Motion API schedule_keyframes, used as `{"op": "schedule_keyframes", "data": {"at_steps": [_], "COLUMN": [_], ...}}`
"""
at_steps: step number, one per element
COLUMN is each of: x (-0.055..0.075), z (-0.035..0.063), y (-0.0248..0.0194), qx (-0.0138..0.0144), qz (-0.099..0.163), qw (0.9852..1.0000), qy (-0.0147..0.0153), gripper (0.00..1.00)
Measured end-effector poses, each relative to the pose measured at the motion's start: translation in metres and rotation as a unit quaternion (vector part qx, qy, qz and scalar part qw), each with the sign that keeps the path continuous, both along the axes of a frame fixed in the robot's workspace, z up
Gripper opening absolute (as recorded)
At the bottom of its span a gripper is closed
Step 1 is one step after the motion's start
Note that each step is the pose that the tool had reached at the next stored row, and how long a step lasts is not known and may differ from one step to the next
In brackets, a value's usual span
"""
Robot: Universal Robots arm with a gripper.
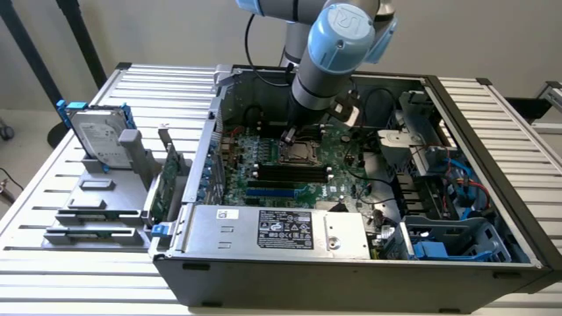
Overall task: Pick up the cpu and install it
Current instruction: 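Close the cpu cover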
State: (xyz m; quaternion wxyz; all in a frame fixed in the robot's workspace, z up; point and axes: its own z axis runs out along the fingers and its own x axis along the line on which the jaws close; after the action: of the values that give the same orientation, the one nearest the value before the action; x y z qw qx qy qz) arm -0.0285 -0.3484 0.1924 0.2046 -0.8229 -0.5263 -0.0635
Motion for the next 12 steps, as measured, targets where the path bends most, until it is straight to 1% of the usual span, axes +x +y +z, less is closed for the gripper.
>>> {"op": "schedule_keyframes", "data": {"at_steps": [12], "x": [0.0], "z": [-0.0001], "y": [0.0007], "qx": [0.0006], "qz": [0.003], "qw": [1.0], "qy": [-0.0002], "gripper": [0.11]}}
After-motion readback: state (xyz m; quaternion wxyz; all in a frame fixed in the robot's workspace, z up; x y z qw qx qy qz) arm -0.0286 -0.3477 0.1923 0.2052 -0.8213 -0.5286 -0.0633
